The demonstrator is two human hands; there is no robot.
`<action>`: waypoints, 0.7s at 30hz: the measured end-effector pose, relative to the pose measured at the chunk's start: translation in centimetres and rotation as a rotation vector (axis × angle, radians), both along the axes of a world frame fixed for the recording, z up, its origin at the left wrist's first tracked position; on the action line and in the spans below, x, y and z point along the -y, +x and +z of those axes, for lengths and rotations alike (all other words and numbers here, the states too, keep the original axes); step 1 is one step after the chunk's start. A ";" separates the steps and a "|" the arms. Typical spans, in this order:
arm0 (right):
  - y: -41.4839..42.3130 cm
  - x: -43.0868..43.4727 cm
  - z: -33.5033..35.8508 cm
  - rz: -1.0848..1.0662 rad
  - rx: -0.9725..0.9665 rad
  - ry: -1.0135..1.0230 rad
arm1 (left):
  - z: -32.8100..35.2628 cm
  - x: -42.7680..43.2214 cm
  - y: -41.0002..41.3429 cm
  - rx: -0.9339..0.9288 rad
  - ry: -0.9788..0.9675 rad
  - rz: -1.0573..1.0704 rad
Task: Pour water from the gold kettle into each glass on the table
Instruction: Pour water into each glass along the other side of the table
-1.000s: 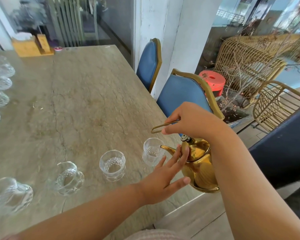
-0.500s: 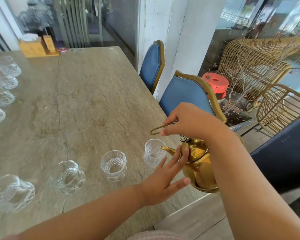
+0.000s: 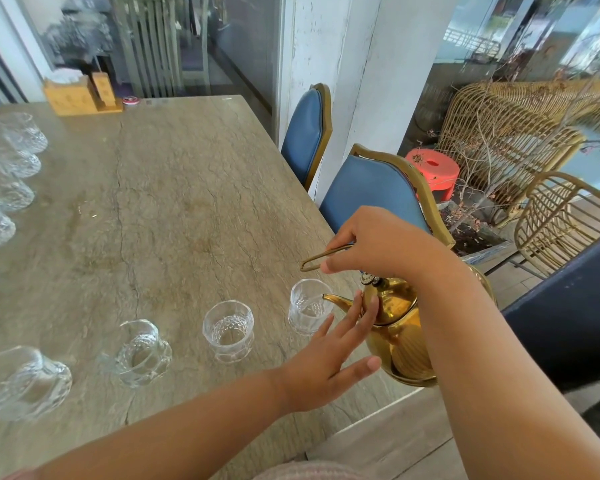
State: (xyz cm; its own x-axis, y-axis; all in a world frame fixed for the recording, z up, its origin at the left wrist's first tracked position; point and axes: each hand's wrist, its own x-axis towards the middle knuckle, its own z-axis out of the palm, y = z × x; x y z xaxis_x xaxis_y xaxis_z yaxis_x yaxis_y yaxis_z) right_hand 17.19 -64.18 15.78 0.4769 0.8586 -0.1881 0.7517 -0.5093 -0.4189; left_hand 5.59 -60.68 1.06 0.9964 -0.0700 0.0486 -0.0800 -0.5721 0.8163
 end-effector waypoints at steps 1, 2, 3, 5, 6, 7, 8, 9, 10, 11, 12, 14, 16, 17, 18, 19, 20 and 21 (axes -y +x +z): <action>0.0 0.0 0.0 0.000 0.000 -0.002 | 0.0 0.0 0.0 0.000 0.000 0.000; -0.1 0.0 0.1 0.001 0.000 -0.005 | 0.1 0.0 0.0 0.000 0.001 0.001; -0.1 -0.1 0.1 0.003 0.001 -0.008 | 0.1 0.0 0.0 0.001 0.001 0.001; -0.1 -0.1 0.1 0.007 0.006 -0.012 | 0.1 0.1 0.0 -0.001 0.001 0.000; -0.1 -0.1 0.2 0.009 0.008 -0.013 | 0.1 0.1 0.0 -0.002 -0.001 0.001; -0.1 -0.1 0.2 0.010 0.008 -0.011 | 0.2 0.1 0.0 -0.003 -0.002 0.002; -0.1 -0.1 0.2 0.009 0.008 -0.007 | 0.2 0.1 0.0 -0.002 -0.004 0.004; -0.1 -0.1 0.3 0.008 0.008 -0.004 | 0.2 0.2 0.0 0.001 -0.004 0.006; -0.1 -0.1 0.3 0.010 0.009 -0.003 | 0.3 0.2 0.0 0.003 -0.005 0.008; -0.1 -0.1 0.3 0.013 0.012 -0.005 | 0.3 0.3 0.0 0.002 -0.007 0.009; -0.1 -0.1 0.3 0.017 0.017 -0.008 | 0.3 0.3 0.0 0.001 -0.011 0.010; -0.1 -0.1 0.3 0.026 0.021 -0.011 | 0.3 0.3 -0.1 0.002 -0.017 0.012; -0.1 -0.2 0.4 0.031 0.024 -0.011 | 0.3 0.3 -0.1 0.008 -0.018 0.014; -0.1 -0.2 0.4 0.031 0.026 -0.012 | 0.3 0.3 0.0 0.012 -0.018 0.016; -0.1 -0.2 0.4 0.031 0.025 -0.013 | 0.3 0.4 0.0 0.016 -0.018 0.017; 0.0 -0.2 0.5 0.032 0.025 -0.013 | 0.3 0.4 0.0 0.021 -0.018 0.018; 0.0 -0.2 0.5 0.035 0.028 -0.014 | 0.3 0.4 0.0 0.024 -0.017 0.019; 0.0 -0.2 0.5 0.037 0.032 -0.014 | 0.3 0.4 0.1 0.025 -0.015 0.020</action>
